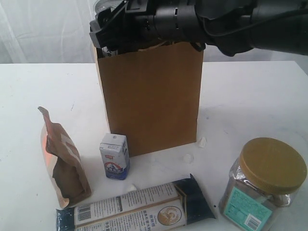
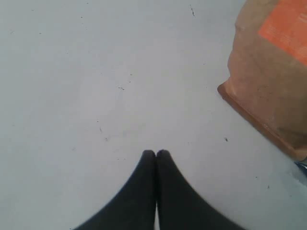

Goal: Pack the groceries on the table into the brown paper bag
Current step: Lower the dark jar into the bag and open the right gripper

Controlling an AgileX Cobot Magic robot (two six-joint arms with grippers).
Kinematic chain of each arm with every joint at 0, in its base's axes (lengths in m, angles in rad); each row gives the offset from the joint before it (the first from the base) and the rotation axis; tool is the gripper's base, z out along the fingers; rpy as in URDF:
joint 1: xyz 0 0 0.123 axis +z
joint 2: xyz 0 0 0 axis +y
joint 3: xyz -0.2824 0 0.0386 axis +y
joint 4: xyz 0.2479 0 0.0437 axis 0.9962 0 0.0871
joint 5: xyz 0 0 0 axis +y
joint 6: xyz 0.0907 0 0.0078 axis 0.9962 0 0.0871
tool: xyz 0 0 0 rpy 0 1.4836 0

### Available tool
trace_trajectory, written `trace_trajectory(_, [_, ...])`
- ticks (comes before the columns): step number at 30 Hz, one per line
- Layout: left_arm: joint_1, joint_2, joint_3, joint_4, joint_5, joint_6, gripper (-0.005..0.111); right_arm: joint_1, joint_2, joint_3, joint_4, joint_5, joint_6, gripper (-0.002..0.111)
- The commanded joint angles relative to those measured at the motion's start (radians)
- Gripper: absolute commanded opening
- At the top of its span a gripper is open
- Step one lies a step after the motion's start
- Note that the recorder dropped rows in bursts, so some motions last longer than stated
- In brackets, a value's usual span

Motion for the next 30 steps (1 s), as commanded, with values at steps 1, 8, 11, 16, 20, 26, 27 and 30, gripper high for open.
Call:
trace_trajectory(1, [-0.007,-0.004,0.003,0.003,0.031,-0.001,0.000,-0.004,-0.015,-0.004,0.001,-0.023,-0.002,0.046])
trace_trajectory(8, [-0.007,-0.004,0.003,0.003,0.031,-0.001,0.000,-0.004,-0.015,-0.004,0.003,-0.014,-0.002,0.047])
trace_trajectory(11, [-0.007,-0.004,0.003,0.003,0.031,-0.001,0.000,-0.004,-0.015,-0.004,0.003,-0.012,0.017,0.054])
trace_trajectory(16, [-0.007,-0.004,0.003,0.003,0.031,-0.001,0.000,-0.004,-0.015,-0.004,0.003,-0.012,0.021,0.068])
trace_trajectory(20, [-0.007,-0.004,0.003,0.003,0.031,-0.001,0.000,-0.004,-0.015,-0.004,0.003,-0.012,0.021,0.071])
trace_trajectory(26, [-0.007,-0.004,0.003,0.003,0.031,-0.001,0.000,-0.004,-0.015,-0.004,0.003,0.018,0.027,0.071])
trace_trajectory(27, [-0.007,-0.004,0.003,0.003,0.031,-0.001,0.000,-0.004,-0.015,-0.004,0.003,0.025,0.034,0.071])
trace_trajectory(30, [-0.007,-0.004,0.003,0.003,0.031,-0.001,0.000,-0.004,-0.015,-0.004,0.003,0.031,0.057,0.078])
